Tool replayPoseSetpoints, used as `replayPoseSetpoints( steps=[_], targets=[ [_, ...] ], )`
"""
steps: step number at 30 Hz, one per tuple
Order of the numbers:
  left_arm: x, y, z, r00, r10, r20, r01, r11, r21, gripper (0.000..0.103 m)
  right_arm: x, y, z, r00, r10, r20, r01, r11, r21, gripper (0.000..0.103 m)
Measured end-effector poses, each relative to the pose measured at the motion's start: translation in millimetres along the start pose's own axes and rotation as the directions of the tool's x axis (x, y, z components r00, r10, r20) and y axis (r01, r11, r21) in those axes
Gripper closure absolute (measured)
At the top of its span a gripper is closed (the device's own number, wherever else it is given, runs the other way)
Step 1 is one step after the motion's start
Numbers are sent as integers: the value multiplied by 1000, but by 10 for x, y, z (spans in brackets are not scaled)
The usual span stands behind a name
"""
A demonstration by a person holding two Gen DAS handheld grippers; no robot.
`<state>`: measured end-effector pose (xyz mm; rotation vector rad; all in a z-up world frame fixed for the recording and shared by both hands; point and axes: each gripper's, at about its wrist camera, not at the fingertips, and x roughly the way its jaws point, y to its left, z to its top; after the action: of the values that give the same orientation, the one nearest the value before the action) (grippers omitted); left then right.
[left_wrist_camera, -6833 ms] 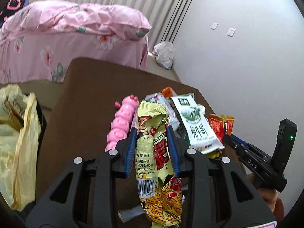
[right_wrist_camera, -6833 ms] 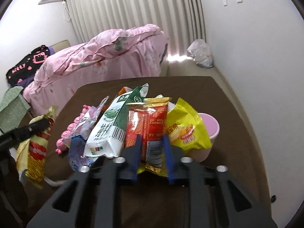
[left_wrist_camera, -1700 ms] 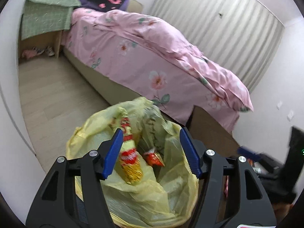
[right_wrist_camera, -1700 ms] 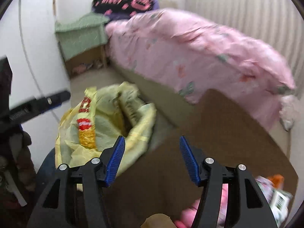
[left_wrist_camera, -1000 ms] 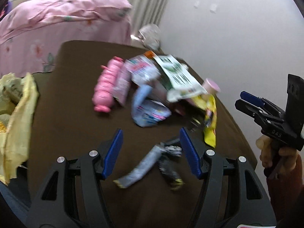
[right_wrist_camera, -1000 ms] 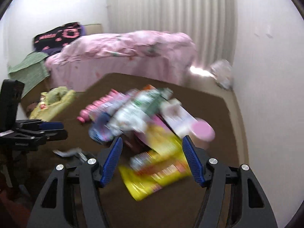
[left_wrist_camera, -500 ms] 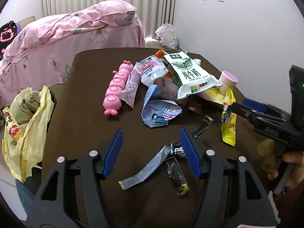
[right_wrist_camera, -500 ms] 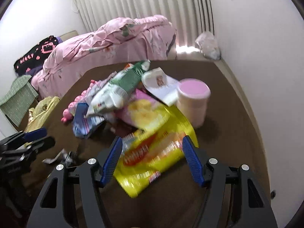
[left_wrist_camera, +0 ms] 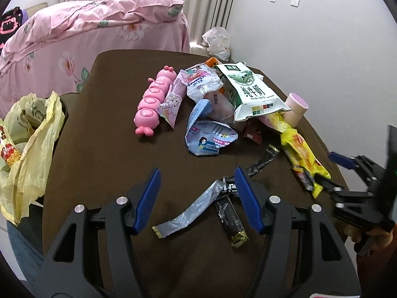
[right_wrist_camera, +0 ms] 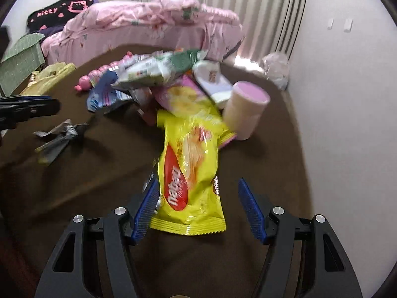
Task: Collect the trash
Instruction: 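Grasp a yellow biscuit wrapper with the right tool while the left tool grasps a silver wrapper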
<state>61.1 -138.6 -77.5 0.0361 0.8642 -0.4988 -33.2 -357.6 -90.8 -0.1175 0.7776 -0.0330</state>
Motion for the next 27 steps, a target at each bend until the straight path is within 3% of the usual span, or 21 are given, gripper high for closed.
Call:
replayPoseSetpoints(
  steps=[2, 6, 10, 13, 14, 15, 19, 27],
  targets=[
    [-9, 14, -3, 1000, -7, 2, 7, 1000, -5, 44, -145, -102, -14, 998, 42, 35, -43, 998, 46, 41],
    [-7, 57, -5, 1000, -27, -1, 27, 999, -25, 44, -88, -327, 35, 977, 210, 46, -215, 960, 181, 41],
    [-13, 115, -4, 1000, -29, -4, 29, 999, -37, 44, 257, -273, 144, 984, 180, -7, -178, 974, 137, 41],
    [-28, 173, 1, 1000, -26, 0, 26, 999, -47, 44, 529, -245, 138, 970, 226, -94, -212, 967, 139, 42],
    [-34, 190, 3, 1000, -24, 1, 24, 998, -51, 44, 568, -236, 131, 966, 238, -103, -222, 964, 145, 46],
    [-38, 210, 1, 1000, -22, 2, 23, 998, -56, 44, 573, -204, 111, 959, 265, -97, -250, 957, 145, 62],
    [-5, 262, -9, 1000, -27, -9, 26, 997, -76, 44, 472, -151, 92, 967, 247, -56, -237, 961, 143, 80],
    [24, 120, -47, 994, -103, -45, 102, 995, -19, 44, 203, -221, 111, 969, 247, 13, -245, 953, 180, 85]
  ],
)
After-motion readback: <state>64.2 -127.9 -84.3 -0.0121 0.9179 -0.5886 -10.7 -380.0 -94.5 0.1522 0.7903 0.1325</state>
